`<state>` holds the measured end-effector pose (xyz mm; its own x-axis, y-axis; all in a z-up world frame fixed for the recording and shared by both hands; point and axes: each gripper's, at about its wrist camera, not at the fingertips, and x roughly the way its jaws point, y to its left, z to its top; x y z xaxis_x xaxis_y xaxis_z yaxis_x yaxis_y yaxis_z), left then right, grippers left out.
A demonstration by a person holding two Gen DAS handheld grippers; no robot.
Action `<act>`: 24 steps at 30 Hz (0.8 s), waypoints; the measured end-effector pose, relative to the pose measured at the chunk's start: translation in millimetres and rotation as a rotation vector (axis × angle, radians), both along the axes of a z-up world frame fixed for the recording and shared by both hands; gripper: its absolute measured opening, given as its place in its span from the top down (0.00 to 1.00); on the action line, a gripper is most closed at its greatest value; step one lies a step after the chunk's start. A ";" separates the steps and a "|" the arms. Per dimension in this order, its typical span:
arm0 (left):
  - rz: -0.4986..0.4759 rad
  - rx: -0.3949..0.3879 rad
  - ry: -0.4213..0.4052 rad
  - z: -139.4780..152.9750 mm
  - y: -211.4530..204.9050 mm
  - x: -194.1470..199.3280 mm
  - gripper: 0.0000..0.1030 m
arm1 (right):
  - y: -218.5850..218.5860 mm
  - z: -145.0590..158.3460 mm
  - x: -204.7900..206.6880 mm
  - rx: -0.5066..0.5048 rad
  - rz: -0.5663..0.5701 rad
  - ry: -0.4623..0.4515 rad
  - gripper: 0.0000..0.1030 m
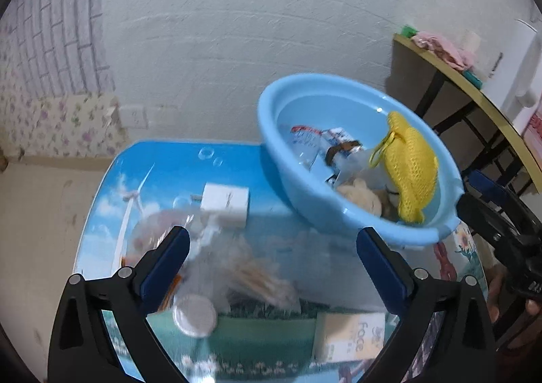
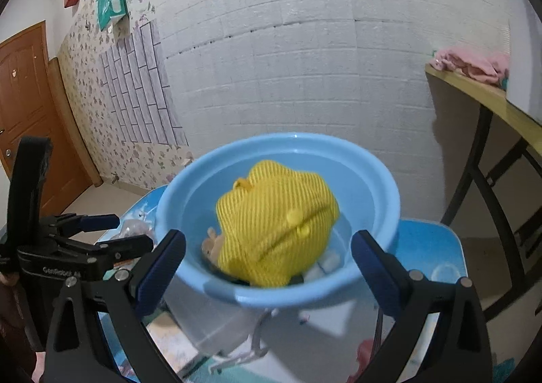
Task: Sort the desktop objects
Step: 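Lower the bottle and mesh bag into the blue basin and open both tools, then withdraw both open tools from the basin back over the table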
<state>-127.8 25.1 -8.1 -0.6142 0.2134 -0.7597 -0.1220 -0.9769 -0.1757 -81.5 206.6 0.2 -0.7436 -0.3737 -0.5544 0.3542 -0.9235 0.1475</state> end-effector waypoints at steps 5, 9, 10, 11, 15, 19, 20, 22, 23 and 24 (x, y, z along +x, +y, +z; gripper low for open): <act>0.007 -0.013 -0.088 -3.9 -0.3 11.2 0.04 | 4.1 4.8 11.4 -0.009 -0.030 -0.044 0.03; -0.006 -0.002 -0.096 0.8 0.3 22.8 0.04 | 1.9 10.8 22.8 0.008 -0.042 -0.054 0.03; -0.007 -0.012 -0.086 2.9 0.7 26.3 0.04 | 0.2 11.8 25.4 0.013 -0.041 -0.059 0.03; -0.006 -0.017 -0.083 3.1 -0.5 28.8 0.04 | -0.9 12.5 27.5 0.014 -0.038 -0.059 0.03; -0.003 -0.027 -0.090 4.7 -0.5 33.4 0.04 | -7.2 11.8 32.4 0.037 -0.028 -0.073 0.03; 0.001 -0.038 -0.088 5.7 -2.3 39.6 0.04 | -13.3 10.5 37.7 0.046 -0.017 -0.088 0.03; 0.004 -0.039 -0.089 5.7 -3.1 40.8 0.04 | -14.9 10.2 38.8 0.052 -0.015 -0.090 0.03; 0.009 -0.045 -0.090 5.4 -4.4 42.3 0.04 | -16.7 9.4 41.4 0.057 -0.011 -0.092 0.03; 0.011 -0.046 -0.091 5.3 -5.1 43.5 0.04 | -17.7 9.0 42.7 0.058 -0.008 -0.094 0.03; 0.011 -0.047 -0.091 5.8 -5.4 43.9 0.04 | -18.2 9.2 43.1 0.060 -0.007 -0.097 0.03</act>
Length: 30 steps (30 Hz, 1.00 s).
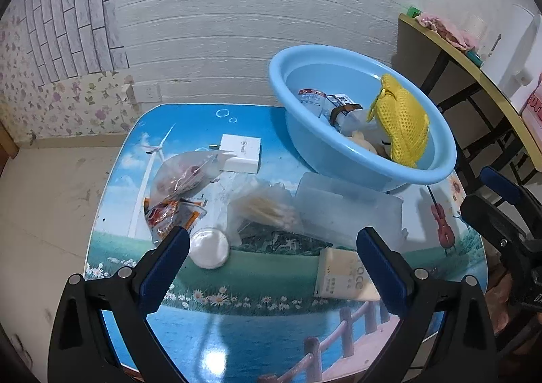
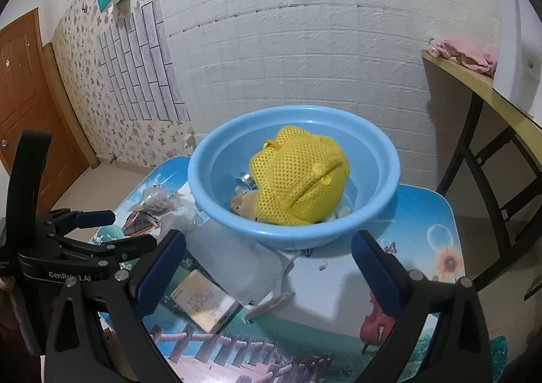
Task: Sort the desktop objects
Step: 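Withdraw both open tools from the basin back over the table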
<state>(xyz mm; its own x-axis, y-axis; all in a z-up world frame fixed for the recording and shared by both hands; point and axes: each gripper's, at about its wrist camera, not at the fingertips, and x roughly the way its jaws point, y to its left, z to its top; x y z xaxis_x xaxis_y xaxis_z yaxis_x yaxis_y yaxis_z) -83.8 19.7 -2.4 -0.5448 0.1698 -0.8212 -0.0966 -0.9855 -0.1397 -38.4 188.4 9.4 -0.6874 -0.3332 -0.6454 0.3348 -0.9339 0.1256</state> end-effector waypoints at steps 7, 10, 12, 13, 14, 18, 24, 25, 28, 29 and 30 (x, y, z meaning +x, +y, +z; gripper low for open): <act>0.003 -0.008 0.007 2.8 -4.2 6.8 0.04 | 2.4 -1.7 3.6 -0.008 -0.012 -0.023 0.03; 0.000 -0.015 0.007 3.0 -5.4 9.6 0.04 | 0.4 -4.2 5.0 0.008 -0.011 -0.038 0.03; -0.013 -0.019 0.006 2.5 -5.5 12.5 0.04 | -1.8 -4.6 7.3 0.027 -0.006 -0.036 0.03; -0.018 -0.021 0.004 1.9 -5.5 13.6 0.04 | -3.0 -4.8 8.9 0.037 -0.006 -0.036 0.03; -0.022 -0.023 0.002 1.3 -5.7 14.2 0.04 | -3.0 -5.2 9.2 0.039 -0.006 -0.037 0.03; -0.028 -0.026 -0.007 -0.6 -8.4 17.7 0.04 | -4.8 -11.8 9.5 0.052 0.002 -0.070 0.03; -0.029 -0.035 -0.030 -8.4 -15.5 22.5 0.04 | -13.9 -23.3 10.6 0.118 0.024 -0.106 0.03; -0.029 -0.034 -0.035 -10.3 -16.3 23.0 0.04 | -14.8 -24.5 10.6 0.120 0.029 -0.112 0.03; -0.030 -0.039 -0.054 -17.3 -17.7 24.9 0.04 | -18.2 -26.2 11.5 0.128 0.043 -0.119 0.03; -0.030 -0.039 -0.059 -19.1 -18.0 25.3 0.04 | -18.6 -26.2 11.4 0.129 0.045 -0.119 0.03; -0.030 -0.037 -0.062 -19.9 -18.4 25.7 0.04 | -18.5 -27.1 11.7 0.127 0.045 -0.119 0.03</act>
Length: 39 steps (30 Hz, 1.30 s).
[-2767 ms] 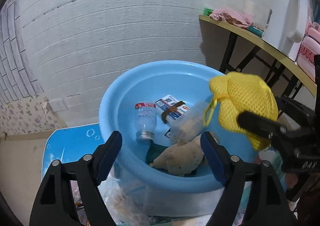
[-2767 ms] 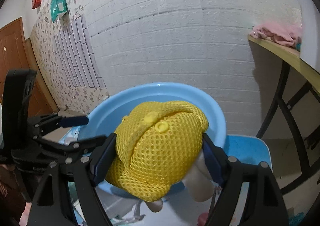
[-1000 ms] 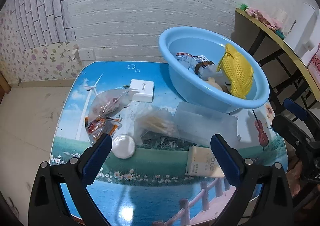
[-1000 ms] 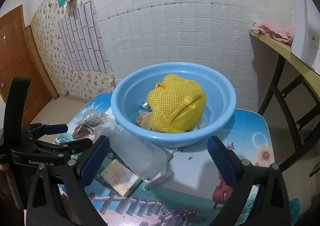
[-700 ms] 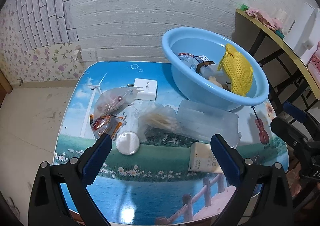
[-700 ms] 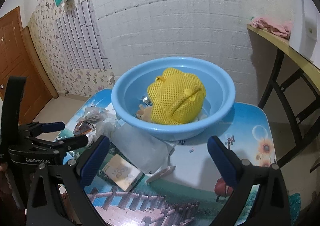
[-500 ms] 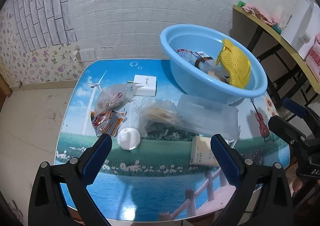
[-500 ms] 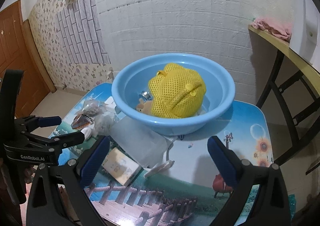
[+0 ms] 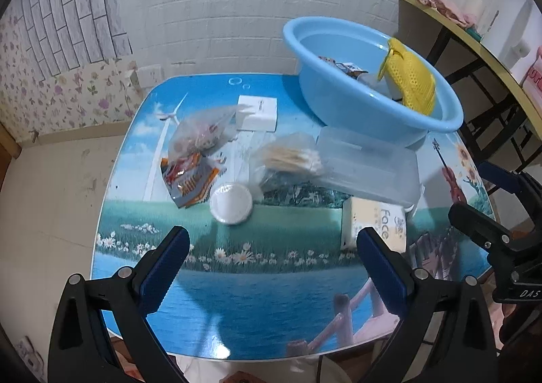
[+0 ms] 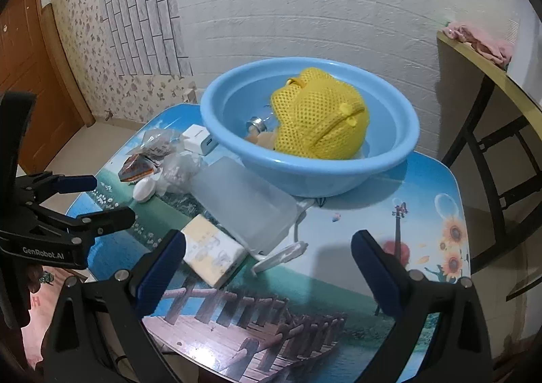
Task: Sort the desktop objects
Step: 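Withdraw both open tools from the basin back over the table, then grasp the orange snack packet with the left tool while the right tool grasps the Face tissue pack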
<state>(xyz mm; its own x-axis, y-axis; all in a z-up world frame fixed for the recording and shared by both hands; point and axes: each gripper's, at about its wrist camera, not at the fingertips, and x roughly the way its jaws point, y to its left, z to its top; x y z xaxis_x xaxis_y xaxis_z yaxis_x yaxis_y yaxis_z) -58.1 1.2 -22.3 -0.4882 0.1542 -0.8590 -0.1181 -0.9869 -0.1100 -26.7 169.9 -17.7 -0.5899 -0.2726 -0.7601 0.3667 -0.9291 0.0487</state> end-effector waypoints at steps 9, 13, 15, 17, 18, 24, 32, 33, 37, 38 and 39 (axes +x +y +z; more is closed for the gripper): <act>0.001 0.007 0.002 -1.7 -3.8 -0.3 0.04 | 3.0 -7.8 0.5 0.008 -0.026 -0.018 0.03; 0.009 0.005 -0.003 -4.1 -7.6 -0.9 0.04 | 5.3 -13.1 -0.5 0.006 -0.040 -0.032 0.03; 0.007 0.007 -0.002 -4.4 -8.3 -0.9 0.04 | 5.2 -15.6 -0.8 0.005 -0.044 -0.039 0.03; 0.005 0.008 -0.002 -5.2 -8.7 -1.2 0.04 | 4.4 -16.8 -0.8 0.005 -0.044 -0.041 0.03; 0.005 0.009 -0.004 -6.0 -9.3 -1.4 0.04 | 4.9 -16.9 -0.6 0.004 -0.044 -0.040 0.03; 0.011 0.004 -0.010 -10.8 -15.9 -4.0 0.04 | 2.5 -14.8 4.0 -0.022 -0.023 -0.012 0.03; -0.009 -0.005 -0.003 -14.4 -26.8 -3.6 0.04 | 9.0 -18.3 2.9 -0.062 -0.046 -0.032 0.03; -0.008 -0.003 -0.002 -14.7 -28.8 -3.4 0.04 | 9.8 -18.4 2.5 -0.063 -0.049 -0.033 0.03; 0.008 0.009 -0.014 -20.1 -41.5 -4.7 0.04 | 11.0 -22.6 2.6 -0.072 -0.062 -0.040 0.03; 0.017 0.011 -0.019 -22.7 -45.7 -5.1 0.04 | 10.7 -23.7 2.6 -0.079 -0.061 -0.043 0.03; 0.025 0.012 -0.025 -25.4 -49.0 -5.3 0.04 | 10.3 -24.3 2.9 -0.083 -0.060 -0.044 0.03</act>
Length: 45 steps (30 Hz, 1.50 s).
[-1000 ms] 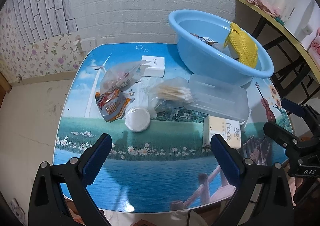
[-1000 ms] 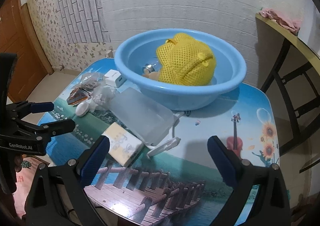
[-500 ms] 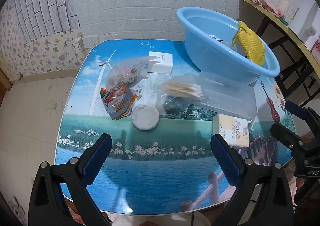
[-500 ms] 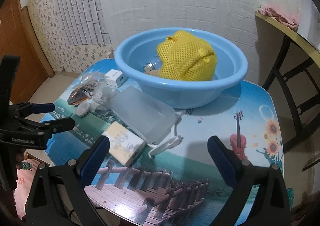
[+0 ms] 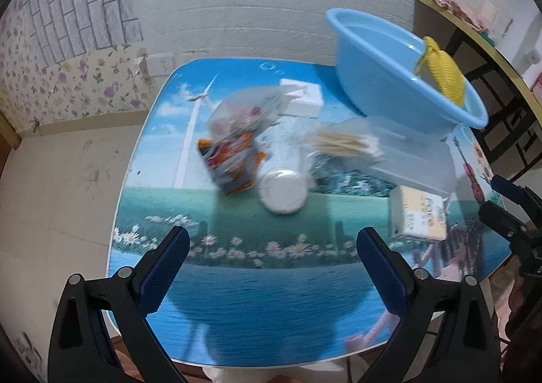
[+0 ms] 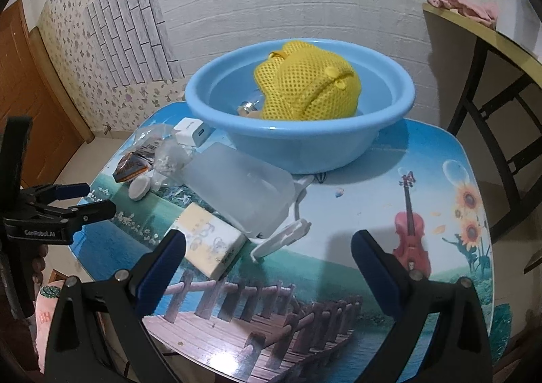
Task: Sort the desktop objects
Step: 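Grasp the orange snack packet with the left tool while the right tool grasps the Face tissue pack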
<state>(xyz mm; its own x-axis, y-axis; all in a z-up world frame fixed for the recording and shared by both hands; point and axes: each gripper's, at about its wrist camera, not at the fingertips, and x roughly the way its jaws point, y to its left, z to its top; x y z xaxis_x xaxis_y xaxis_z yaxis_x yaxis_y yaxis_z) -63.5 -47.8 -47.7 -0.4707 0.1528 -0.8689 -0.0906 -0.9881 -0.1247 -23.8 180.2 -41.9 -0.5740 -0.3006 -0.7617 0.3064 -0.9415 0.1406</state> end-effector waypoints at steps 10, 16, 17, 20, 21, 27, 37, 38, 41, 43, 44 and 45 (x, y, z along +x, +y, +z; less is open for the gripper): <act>0.032 0.053 0.005 -21.6 -27.3 -12.3 0.04 | -6.9 -6.1 7.8 -0.033 0.020 0.012 0.03; -0.001 0.056 0.010 -26.3 -26.8 -29.9 0.21 | -21.3 -16.4 6.6 -0.019 -0.009 -0.044 0.03; -0.007 0.048 0.015 -26.6 -26.6 -33.3 0.23 | -23.8 -18.5 5.8 -0.020 -0.022 -0.056 0.03; -0.022 0.068 0.022 -25.2 -29.0 -40.8 0.29 | -32.3 -23.0 1.6 -0.041 -0.040 -0.093 0.03; -0.028 0.073 0.022 -25.0 -29.5 -43.0 0.30 | -36.6 -23.4 1.2 -0.035 -0.045 -0.091 0.03; -0.066 0.039 0.048 -26.2 -28.6 -56.2 0.65 | -64.3 -17.9 0.9 -0.002 -0.032 -0.056 0.03; -0.092 0.062 0.046 -24.1 -32.4 -45.8 0.70 | -73.4 -42.0 -14.0 0.018 -0.109 -0.161 0.09; -0.092 0.062 0.044 -23.6 -31.7 -41.2 0.70 | -75.1 -43.2 -14.4 0.013 -0.107 -0.166 0.09; -0.093 0.061 0.035 -22.3 -29.5 -30.0 0.70 | -79.8 -45.6 -13.1 0.014 -0.092 -0.166 0.17; -0.090 0.061 0.033 -21.2 -29.5 -23.6 0.70 | -81.2 -43.7 -10.0 0.020 -0.076 -0.145 0.33; -0.085 0.062 0.034 -20.1 -29.5 -19.0 0.70 | -80.0 -43.5 -8.5 0.012 -0.063 -0.142 0.34; -0.080 0.062 0.035 -19.4 -29.7 -15.6 0.70 | -79.2 -43.2 -7.3 0.007 -0.058 -0.141 0.36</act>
